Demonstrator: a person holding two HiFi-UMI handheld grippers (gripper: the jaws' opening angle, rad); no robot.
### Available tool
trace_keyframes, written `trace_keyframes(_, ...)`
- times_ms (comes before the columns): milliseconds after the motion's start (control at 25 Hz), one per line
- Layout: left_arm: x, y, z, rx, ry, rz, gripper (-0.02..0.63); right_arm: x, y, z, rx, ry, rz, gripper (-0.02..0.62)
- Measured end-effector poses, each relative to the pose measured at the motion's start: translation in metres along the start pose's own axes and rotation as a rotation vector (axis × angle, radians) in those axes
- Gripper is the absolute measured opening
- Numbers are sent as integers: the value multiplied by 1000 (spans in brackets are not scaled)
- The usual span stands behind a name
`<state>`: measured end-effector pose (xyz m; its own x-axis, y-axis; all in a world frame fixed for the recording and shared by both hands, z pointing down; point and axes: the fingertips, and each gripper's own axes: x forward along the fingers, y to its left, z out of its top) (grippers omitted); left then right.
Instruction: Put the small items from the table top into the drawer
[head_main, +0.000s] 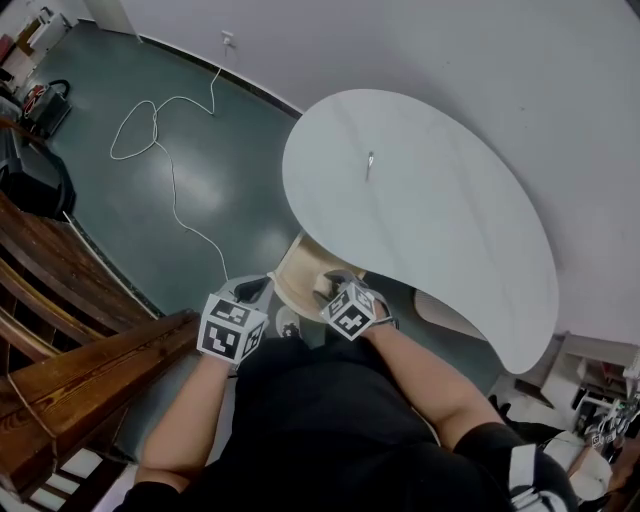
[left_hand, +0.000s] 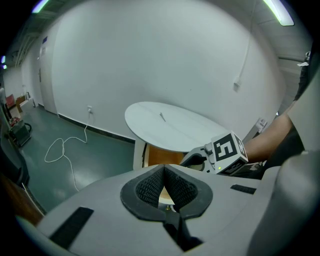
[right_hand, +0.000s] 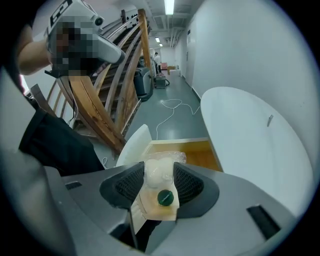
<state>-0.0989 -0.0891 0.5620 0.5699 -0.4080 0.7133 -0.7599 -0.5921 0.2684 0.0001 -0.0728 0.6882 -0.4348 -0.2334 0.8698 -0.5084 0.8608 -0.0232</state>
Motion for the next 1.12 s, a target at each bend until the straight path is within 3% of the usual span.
trace_keyframes(520,-18,14,-20,-72,17,74,14,86,4,-5,-70,117,78,193)
trace_keyframes(1120,-23,22,-61,-205,19,129,14,144,-6,-1,-44,117,69,219)
